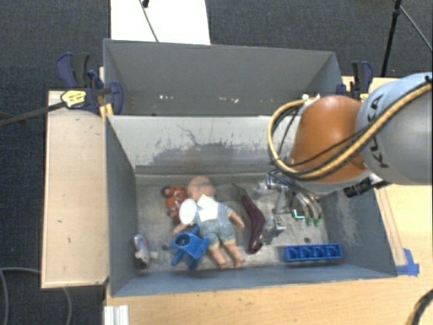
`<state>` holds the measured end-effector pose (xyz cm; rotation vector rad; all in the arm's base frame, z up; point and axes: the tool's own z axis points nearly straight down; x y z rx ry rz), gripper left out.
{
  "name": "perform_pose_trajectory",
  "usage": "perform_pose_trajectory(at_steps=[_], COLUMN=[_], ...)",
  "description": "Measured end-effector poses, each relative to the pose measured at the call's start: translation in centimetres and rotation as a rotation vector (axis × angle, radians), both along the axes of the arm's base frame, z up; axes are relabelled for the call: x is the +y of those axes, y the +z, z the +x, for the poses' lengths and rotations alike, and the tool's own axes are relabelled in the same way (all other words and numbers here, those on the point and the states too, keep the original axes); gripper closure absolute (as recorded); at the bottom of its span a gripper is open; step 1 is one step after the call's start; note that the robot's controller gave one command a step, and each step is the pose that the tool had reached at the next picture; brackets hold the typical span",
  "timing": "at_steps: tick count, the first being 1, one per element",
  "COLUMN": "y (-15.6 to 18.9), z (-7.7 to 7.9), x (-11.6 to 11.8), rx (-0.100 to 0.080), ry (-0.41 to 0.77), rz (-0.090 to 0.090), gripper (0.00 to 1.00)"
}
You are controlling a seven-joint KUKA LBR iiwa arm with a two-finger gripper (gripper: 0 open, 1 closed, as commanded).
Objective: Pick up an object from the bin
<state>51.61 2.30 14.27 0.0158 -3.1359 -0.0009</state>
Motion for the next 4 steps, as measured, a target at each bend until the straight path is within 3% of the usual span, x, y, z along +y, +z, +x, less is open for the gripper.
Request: perform_pose_trajectory(at_steps=[1,2,3,4], y=[0.4,-5.8,-5.8,-3.8], z=[0.2,3.2,3.1,2.4], x=[0.0,2.2,2.2,1.7], rx=[-0.008,-0.059,-0.059,-0.009], ry=[-0.001,-0.098,-0.099,-0.146], rz=[0.0,0.012,0.012,0.001], gripper=[0.0,1.0,1.0,1.0])
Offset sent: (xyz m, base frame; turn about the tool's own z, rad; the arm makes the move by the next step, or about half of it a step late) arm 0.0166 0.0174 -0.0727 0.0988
